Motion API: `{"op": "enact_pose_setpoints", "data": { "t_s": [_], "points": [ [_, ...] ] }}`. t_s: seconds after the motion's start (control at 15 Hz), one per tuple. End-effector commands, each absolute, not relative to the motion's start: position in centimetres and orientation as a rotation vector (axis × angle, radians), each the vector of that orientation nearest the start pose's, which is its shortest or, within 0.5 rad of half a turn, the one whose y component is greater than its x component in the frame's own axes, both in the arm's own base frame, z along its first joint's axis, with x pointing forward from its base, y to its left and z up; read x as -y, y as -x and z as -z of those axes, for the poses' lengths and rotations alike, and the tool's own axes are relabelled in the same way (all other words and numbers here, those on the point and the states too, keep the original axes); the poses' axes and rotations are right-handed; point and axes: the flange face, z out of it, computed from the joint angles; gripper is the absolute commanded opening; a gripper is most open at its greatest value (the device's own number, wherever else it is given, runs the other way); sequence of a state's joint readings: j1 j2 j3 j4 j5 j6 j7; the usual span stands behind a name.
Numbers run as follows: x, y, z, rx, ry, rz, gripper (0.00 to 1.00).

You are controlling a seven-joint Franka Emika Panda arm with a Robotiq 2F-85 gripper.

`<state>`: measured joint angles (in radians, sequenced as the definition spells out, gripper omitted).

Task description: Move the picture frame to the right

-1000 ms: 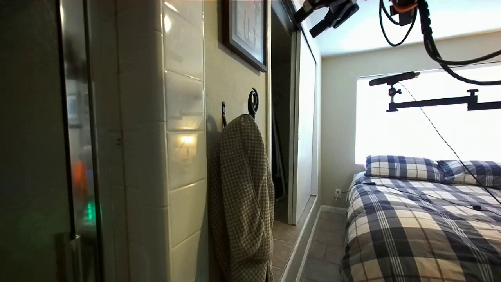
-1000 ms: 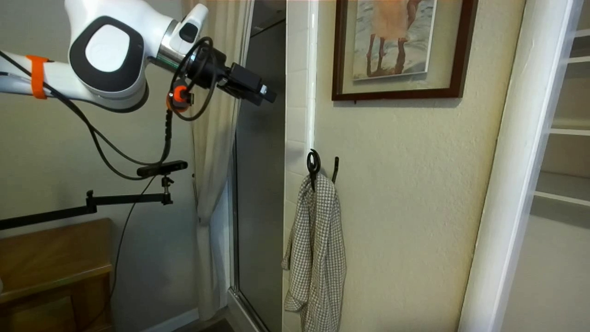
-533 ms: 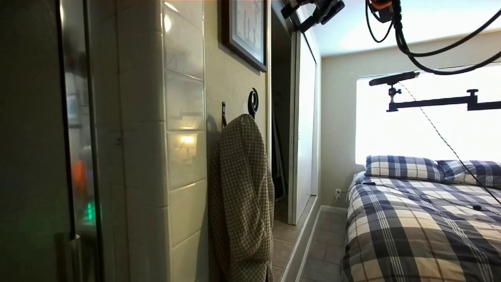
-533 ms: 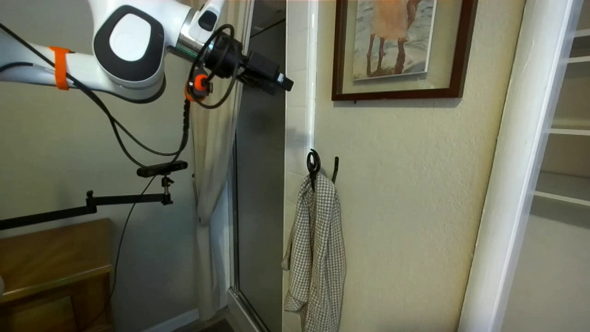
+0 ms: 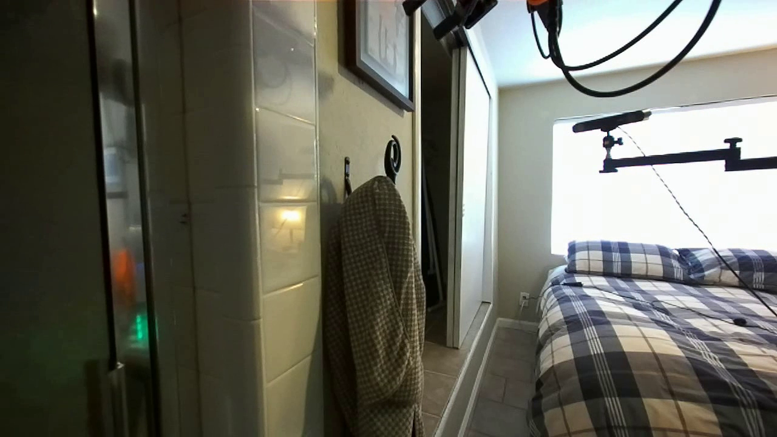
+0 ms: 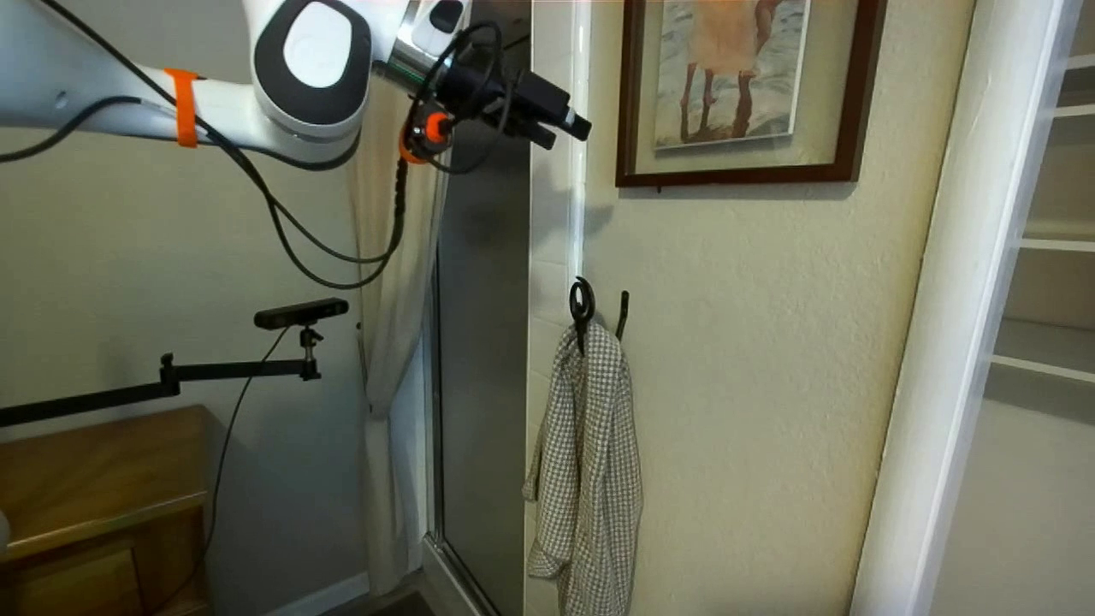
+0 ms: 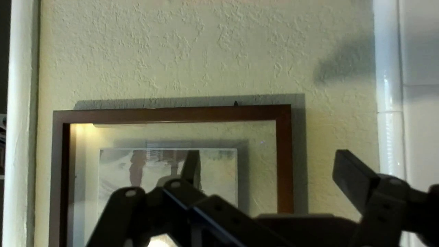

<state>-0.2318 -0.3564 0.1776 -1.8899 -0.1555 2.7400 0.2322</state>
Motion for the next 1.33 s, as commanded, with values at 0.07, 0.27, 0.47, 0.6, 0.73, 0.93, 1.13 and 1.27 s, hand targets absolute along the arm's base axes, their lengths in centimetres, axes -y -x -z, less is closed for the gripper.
{"op": "enact_pose_setpoints", "data": {
  "t_s": [0.07, 0.27, 0.47, 0.6, 0.73, 0.93, 1.13, 1.27],
  "points": [
    [-0.5, -52.3, -81.1, -0.238, 2.596, 1.859, 1.0],
    [-0.6, -54.0, -81.1, -0.245, 2.583, 1.855, 1.0],
    [-0.3, -55.2, -81.1, -0.29, 2.568, 1.86, 1.0],
    [0.0, -55.9, -81.1, -0.334, 2.558, 1.858, 1.0],
    [0.1, -56.5, -81.0, -0.372, 2.549, 1.852, 1.0],
    [0.2, -57.2, -80.8, -0.415, 2.53, 1.86, 1.0],
    [0.4, -57.7, -80.6, -0.463, 2.521, 1.86, 1.0],
    [0.5, -58.0, -80.5, -0.488, 2.513, 1.856, 1.0]
  ]
}}
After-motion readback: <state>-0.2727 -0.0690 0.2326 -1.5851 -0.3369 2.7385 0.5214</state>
